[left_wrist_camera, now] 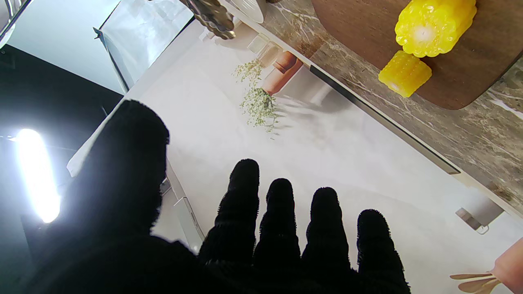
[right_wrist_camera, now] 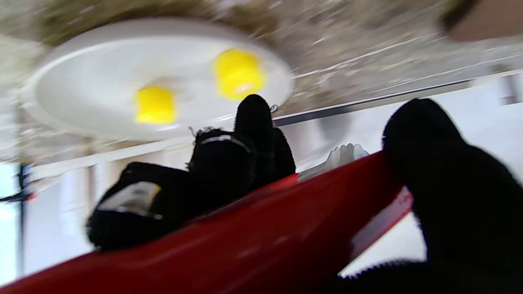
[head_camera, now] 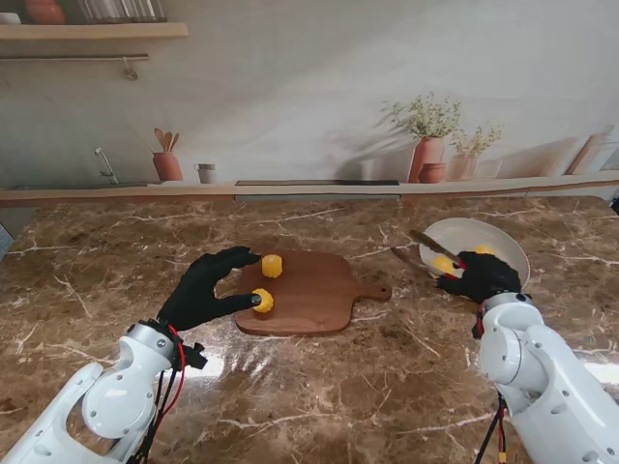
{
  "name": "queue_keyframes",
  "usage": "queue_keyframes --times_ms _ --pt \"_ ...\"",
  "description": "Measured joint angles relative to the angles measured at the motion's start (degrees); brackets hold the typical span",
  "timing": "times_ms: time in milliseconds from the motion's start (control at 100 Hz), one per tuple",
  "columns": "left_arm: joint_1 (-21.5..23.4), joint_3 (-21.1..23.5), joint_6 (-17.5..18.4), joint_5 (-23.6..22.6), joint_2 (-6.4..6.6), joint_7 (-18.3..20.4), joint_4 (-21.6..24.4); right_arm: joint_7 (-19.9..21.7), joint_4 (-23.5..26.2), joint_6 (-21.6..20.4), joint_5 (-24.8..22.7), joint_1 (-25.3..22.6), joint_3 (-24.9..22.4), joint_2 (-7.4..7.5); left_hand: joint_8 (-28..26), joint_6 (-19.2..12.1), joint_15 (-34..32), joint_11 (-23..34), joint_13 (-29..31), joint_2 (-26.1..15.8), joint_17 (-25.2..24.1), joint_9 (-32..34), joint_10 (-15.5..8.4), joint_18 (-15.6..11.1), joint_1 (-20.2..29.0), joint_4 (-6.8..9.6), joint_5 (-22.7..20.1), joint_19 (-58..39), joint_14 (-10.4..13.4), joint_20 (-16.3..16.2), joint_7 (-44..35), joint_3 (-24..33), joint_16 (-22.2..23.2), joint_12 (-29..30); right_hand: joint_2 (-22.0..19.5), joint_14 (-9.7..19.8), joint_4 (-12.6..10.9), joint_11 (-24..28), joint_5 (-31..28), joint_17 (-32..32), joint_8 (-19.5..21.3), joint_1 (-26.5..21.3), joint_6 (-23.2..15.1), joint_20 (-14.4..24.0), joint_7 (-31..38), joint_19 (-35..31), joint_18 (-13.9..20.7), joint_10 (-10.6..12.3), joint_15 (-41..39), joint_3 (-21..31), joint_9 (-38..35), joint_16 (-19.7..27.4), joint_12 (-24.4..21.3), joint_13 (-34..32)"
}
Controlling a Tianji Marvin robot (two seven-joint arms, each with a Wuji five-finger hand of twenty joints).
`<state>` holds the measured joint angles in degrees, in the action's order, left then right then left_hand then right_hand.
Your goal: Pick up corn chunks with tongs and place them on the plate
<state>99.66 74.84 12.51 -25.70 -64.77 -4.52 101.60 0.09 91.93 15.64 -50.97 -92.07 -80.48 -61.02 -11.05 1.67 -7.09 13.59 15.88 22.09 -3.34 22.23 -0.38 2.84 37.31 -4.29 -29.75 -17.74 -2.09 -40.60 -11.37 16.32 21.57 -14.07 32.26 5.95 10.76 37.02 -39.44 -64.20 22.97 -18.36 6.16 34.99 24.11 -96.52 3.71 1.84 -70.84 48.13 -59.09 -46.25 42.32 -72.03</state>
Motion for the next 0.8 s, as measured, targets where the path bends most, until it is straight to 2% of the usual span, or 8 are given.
queue_keyframes --times_ms 180,270,390,510,560,590,670,800 --pt "0.0 0.4 -0.1 0.0 0.11 1.0 0.3 1.9 0.4 -7.2 1.6 0.5 7.7 0.61 0.0 0.0 0.0 0.0 0.0 0.0 0.0 0.0 0.0 0.0 0.0 0.0 0.0 0.0 0.0 0.0 0.0 0.0 0.0 0.0 -1.2 0.0 0.0 0.0 0.7 0.0 0.0 0.8 0.4 0.0 0.0 0.0 0.0 0.0 0.0 0.0 0.6 0.0 0.0 0.0" --pt "0.0 0.6 -0.3 0.2 0.22 1.6 0.4 2.4 -0.4 -8.6 2.2 2.0 12.3 0.76 0.0 0.0 0.0 0.0 0.0 0.0 0.0 0.0 0.0 0.0 0.0 0.0 0.0 0.1 0.0 0.0 0.0 0.0 0.0 0.0 -1.2 0.0 0.0 0.0 0.9 0.0 0.0 1.3 0.4 0.0 0.0 0.0 0.0 0.0 0.0 0.0 1.1 0.0 0.0 0.0" --pt "-0.1 0.6 -0.4 0.4 0.35 2.2 0.5 2.3 -2.8 -9.2 4.6 4.8 17.3 0.54 0.0 0.0 0.0 0.0 0.0 0.0 0.0 0.0 0.0 0.0 0.0 0.0 0.0 0.1 0.0 0.0 0.0 0.0 0.0 0.0 -1.2 0.0 0.0 0.0 1.5 0.0 0.0 1.4 0.5 0.0 -0.1 0.0 0.0 0.0 0.0 0.0 1.7 0.0 0.0 0.1" --pt "-0.5 0.5 -0.5 0.5 0.44 2.4 0.5 1.9 -4.5 -9.1 4.8 7.3 21.6 0.35 0.0 0.0 0.0 0.0 0.0 0.0 0.0 0.0 0.0 0.0 0.0 0.0 0.0 0.1 0.0 0.0 0.0 0.0 0.0 0.0 -1.4 0.2 0.0 0.0 1.5 0.0 0.0 1.4 0.8 0.0 -0.1 0.0 0.2 0.0 0.0 -2.0 2.2 0.0 0.0 0.3" --pt "-0.6 0.4 -0.5 0.5 0.46 2.4 0.6 1.5 -5.1 -8.6 4.7 8.3 23.3 0.2 0.0 0.0 0.0 0.0 0.0 0.0 0.0 0.0 0.0 0.0 0.0 0.0 0.0 0.1 0.0 0.0 0.0 0.0 0.0 0.0 -1.4 0.5 -0.1 0.0 2.2 0.0 0.0 1.4 1.1 0.0 -0.8 0.0 0.5 0.0 0.0 -3.3 2.9 -0.5 0.0 0.5" --pt "-0.7 0.4 -0.6 0.5 0.48 2.4 0.6 1.3 -5.4 -8.0 4.6 8.9 24.1 0.08 0.0 0.0 0.0 0.0 0.0 0.0 0.0 0.0 0.0 0.0 0.0 0.0 0.0 0.2 0.0 0.0 0.0 0.0 0.0 0.0 -1.5 0.5 -1.2 0.0 2.2 0.0 0.0 1.4 1.1 0.0 -0.9 0.0 0.5 0.0 0.0 -3.9 3.0 -0.8 0.0 0.5" --pt "-0.9 0.1 -0.6 0.4 0.52 2.4 0.8 0.9 -6.1 -5.5 4.1 10.5 27.1 -0.04 0.0 0.0 0.0 0.0 0.0 0.0 0.0 0.0 0.0 0.0 0.0 0.0 0.0 0.4 0.0 0.0 0.0 0.0 0.0 0.0 -1.8 0.5 -1.8 0.0 2.8 0.0 0.0 1.4 1.4 0.0 -1.2 0.0 0.6 0.0 0.0 -5.9 3.7 -0.8 0.0 0.5" --pt "-1.1 -0.1 -0.6 0.3 0.53 2.4 0.9 0.9 -7.0 -4.5 3.8 12.5 30.3 -0.39 0.0 0.0 0.0 0.0 0.0 0.0 0.0 0.0 0.0 -0.1 0.0 0.0 0.0 0.4 0.0 0.0 0.0 0.0 0.0 0.0 -1.9 0.6 -1.9 0.0 3.6 0.0 0.0 1.4 1.8 0.0 -1.3 0.0 0.7 0.0 0.0 -7.4 4.4 -0.8 0.0 0.6"
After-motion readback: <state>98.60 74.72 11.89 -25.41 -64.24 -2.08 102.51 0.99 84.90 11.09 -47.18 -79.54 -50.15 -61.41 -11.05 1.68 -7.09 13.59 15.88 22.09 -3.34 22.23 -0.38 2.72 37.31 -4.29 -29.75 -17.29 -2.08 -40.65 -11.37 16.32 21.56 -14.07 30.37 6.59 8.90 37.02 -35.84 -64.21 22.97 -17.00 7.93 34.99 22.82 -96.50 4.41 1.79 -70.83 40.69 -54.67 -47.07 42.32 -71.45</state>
